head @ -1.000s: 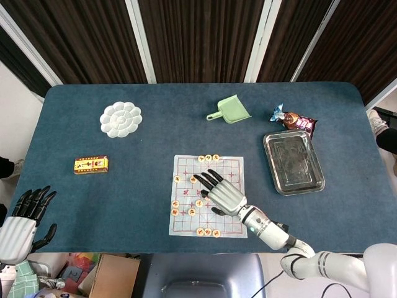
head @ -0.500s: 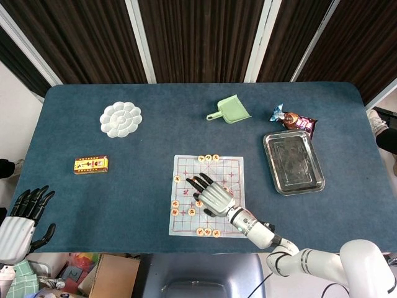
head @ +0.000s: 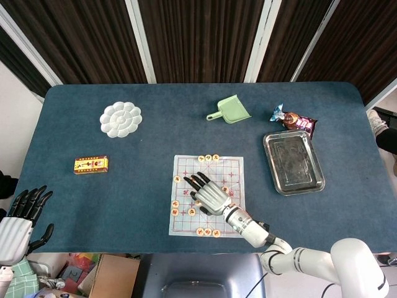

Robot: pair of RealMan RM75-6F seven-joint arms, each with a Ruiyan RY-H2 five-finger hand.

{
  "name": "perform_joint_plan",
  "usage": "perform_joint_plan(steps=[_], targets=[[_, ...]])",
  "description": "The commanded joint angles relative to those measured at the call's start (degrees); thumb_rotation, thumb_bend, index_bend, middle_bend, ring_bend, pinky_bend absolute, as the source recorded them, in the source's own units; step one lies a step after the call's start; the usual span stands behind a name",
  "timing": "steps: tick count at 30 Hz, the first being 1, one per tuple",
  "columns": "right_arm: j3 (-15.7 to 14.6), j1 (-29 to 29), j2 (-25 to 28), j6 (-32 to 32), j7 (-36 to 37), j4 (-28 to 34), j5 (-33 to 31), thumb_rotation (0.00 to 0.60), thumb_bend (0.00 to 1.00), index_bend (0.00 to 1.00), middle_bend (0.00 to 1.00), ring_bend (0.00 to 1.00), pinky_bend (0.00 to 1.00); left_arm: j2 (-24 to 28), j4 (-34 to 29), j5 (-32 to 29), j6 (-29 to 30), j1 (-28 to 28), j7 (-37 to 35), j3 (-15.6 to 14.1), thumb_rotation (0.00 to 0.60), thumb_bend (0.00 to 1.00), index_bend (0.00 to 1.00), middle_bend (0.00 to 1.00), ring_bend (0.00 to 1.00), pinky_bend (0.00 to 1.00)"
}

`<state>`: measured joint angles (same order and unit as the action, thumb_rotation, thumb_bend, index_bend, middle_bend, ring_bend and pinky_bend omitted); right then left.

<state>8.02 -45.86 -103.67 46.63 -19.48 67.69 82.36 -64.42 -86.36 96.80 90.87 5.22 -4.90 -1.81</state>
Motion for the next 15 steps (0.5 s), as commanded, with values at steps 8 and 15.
perform_joint_plan(steps=[8,15], targets=[[-0.58,-0.07,0.17,1.11,-0.09,0.36,-0.16,0.6,0.46,0.57,0.04,0.0,0.0,0.13,0.06,0.01,0.11,-0.06,-0.32,0.0,0.6,0.42,0.0,0.0,0.0,0.02],[-0.42,-0.58,-0.5,0.72,-1.72,-0.54,-1.98,0.6,0.46,0.56,0.04,0.0,0.0,0.14,0.05,-0.08,0.2,-0.16,-0.23,0.06,0.6,0.42,0.0,0.0,0.0,0.02]])
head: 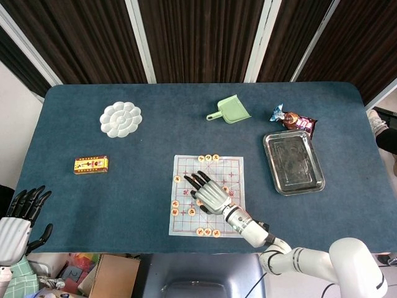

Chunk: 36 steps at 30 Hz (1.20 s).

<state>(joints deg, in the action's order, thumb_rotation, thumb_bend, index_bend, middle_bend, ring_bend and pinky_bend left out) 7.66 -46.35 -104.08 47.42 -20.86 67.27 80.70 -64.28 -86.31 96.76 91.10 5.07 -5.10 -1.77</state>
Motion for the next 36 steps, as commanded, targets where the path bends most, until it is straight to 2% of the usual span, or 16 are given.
perform_joint_plan(steps=[1,7,15,21,26,36], targets=[[-0.12,-0.09,-0.08,-0.04,-0.48,-0.11,-0.44,0.6,0.46,0.56,0.04,0.0,0.0,-0.01,0.02,-0.09,-0.09,0.01,-0.04,0.03,0.6,0.42,0.0,0.0,0.0,0.02],[-0.35,-0.24,-0.13,-0.05,-0.95,0.15,-1.26,0.6,0.46,0.58,0.04,0.0,0.0,0.02,-0.02,-0.02,-0.15,0.03,-0.02,-0.01,0.6,0.42,0.0,0.0,0.0,0.02],[-0.71,-0.3,-0.28,0.56,-1.49,0.32,-1.7,0.6,0.47,0.69,0.09,0.0,0.0,0.1,0.06,-0.08,-0.11,0.01,-0.33,0.04,0.6,0.42,0.0,0.0,0.0,0.02],[-0.7,0.12,1.0,2.39,0.1,2.1,-0.93,0.6,0.48,0.7,0.09,0.0,0.0,0.11,0.13,-0.02,0.03,-0.05,-0.42,0.05,0.6,0.42,0.0,0.0,0.0,0.02],[0.69,0.52,3.02,3.97,1.37,3.23,-1.65,0.6,0.48,0.7,0.1,0.0,0.0,0.04,0.02,-0.11,-0.13,-0.06,-0.02,0.03,0.6,0.42,0.0,0.0,0.0,0.02],[2.74,-0.65,3.02,1.22,0.84,-1.17,-6.51,0.6,0.48,0.69,0.1,0.0,0.0,-0.18,-0.24,-0.7,-0.98,0.16,0.77,0.17,0.6,0.42,0.0,0.0,0.0,0.02]])
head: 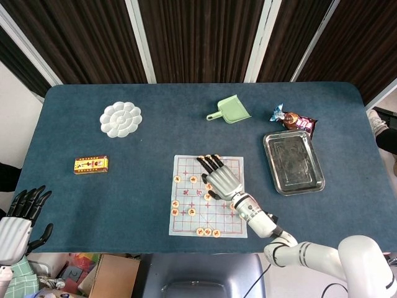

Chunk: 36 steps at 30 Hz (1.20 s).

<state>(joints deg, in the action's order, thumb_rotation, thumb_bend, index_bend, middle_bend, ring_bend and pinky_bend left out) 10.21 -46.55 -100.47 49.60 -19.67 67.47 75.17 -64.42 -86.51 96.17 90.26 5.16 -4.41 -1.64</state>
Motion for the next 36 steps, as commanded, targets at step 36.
perform_joint_plan(steps=[36], targets=[[-2.0,1.29,3.11,3.39,-0.63,5.08,-0.02,0.6,0.48,0.48,0.09,0.0,0.0,-0.03,0.18,0.22,0.3,-0.07,-0.27,0.02,0.6,0.42,0.0,0.0,0.0,0.02]])
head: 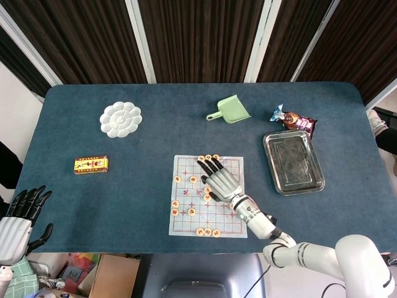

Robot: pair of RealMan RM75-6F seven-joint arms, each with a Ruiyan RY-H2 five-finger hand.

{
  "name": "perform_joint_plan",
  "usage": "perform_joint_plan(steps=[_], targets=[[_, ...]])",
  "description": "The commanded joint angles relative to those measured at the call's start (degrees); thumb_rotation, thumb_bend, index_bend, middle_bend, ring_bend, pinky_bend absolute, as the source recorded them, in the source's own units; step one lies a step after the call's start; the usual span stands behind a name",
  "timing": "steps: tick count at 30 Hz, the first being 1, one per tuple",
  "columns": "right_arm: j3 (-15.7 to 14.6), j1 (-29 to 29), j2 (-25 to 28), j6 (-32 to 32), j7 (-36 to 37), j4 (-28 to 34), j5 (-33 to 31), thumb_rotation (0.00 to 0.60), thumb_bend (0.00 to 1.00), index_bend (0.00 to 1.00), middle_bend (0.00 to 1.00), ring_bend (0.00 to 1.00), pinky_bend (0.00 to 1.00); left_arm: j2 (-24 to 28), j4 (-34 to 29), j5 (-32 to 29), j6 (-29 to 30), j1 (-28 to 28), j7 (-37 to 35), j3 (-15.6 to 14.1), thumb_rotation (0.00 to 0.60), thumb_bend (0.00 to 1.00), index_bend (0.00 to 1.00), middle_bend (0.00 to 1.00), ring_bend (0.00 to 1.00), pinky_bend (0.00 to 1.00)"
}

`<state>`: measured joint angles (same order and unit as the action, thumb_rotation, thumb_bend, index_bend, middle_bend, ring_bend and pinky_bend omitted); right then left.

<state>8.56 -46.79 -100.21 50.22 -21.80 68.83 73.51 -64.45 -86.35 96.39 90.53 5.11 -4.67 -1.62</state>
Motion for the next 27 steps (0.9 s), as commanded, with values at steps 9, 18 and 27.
perform_joint_plan(steps=[9,18,27], targets=[[-10.03,15.96,23.71,21.35,5.89,26.41,12.09,0.6,0.48,0.07,0.0,0.0,0.0,-0.26,-0.05,0.26,0.56,-0.21,0.58,0.03,0.6,0.42,0.0,0.0,0.0,0.02],[-21.7,37.18,33.02,41.93,14.68,25.75,16.38,0.6,0.41,0.0,0.0,0.0,0.0,-1.18,-0.19,-0.15,0.92,-0.41,2.89,0.53,0.6,0.42,0.0,0.0,0.0,0.02],[-20.71,39.41,32.86,42.56,16.09,21.89,20.67,0.6,0.41,0.0,0.0,0.0,0.0,-2.14,-0.49,-0.26,0.09,-0.16,5.38,0.54,0.6,0.42,0.0,0.0,0.0,0.02]])
